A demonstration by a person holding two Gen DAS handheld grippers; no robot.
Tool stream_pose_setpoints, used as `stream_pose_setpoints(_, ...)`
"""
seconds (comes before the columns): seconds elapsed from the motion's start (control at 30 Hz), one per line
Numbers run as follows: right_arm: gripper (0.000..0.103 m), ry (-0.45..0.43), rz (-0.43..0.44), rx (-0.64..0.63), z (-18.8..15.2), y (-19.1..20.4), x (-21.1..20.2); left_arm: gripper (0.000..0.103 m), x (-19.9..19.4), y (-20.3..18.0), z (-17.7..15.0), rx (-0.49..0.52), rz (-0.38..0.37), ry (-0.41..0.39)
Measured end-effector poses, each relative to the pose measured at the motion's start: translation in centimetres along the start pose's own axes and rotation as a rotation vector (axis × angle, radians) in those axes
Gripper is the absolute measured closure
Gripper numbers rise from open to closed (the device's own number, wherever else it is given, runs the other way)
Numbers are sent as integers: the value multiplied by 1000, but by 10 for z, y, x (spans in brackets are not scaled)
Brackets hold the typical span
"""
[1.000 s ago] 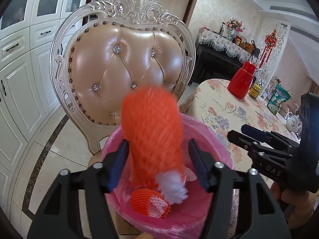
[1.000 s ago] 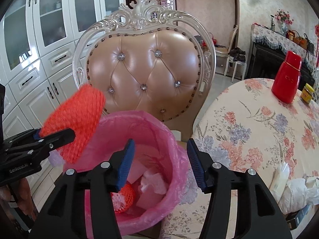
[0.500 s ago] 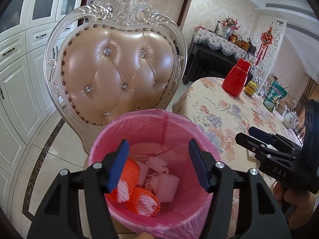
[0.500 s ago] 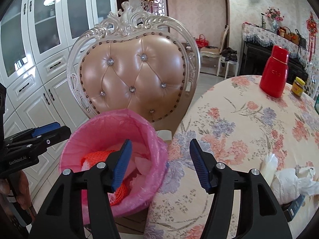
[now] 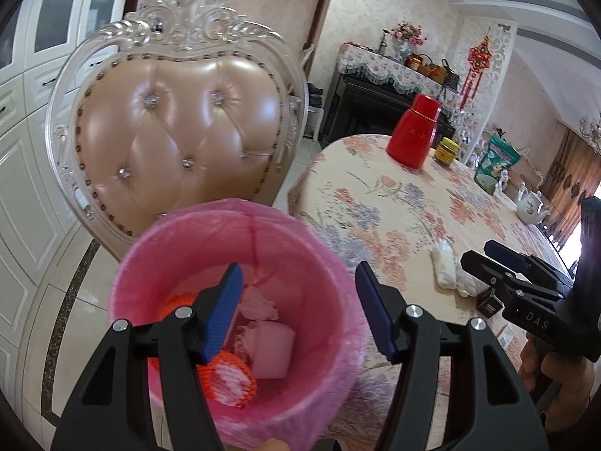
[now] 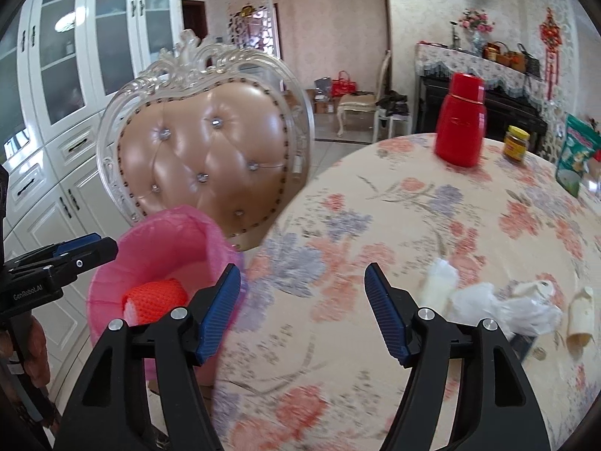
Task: Collect trash
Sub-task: 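Move both tools back over the table toward the remaining trash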
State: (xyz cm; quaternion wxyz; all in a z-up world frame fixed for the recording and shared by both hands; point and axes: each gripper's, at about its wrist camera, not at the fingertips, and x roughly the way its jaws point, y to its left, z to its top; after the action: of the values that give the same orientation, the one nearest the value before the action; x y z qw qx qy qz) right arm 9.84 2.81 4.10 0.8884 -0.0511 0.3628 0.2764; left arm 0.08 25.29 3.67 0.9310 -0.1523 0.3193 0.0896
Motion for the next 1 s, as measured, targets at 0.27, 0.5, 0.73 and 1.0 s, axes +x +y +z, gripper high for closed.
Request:
stream_pose_setpoints(0.27,34,-9,-78,66,-21,-55,-22,43,14,-43,-3,48,-50,16)
stream_pose_setpoints(0.5,33,-5,-133,118,-39,-101,-35,43,28,-82,-6,93,-93,30)
stream_pose_setpoints(0.73,31,-10,-183,173,-53,-143,-44,43,44,-120,-9,132,-123,53)
stream_pose_setpoints(1.0,29,-9,-230,219,-66,-185,-49,43,67,-160,-8,172,-162,79)
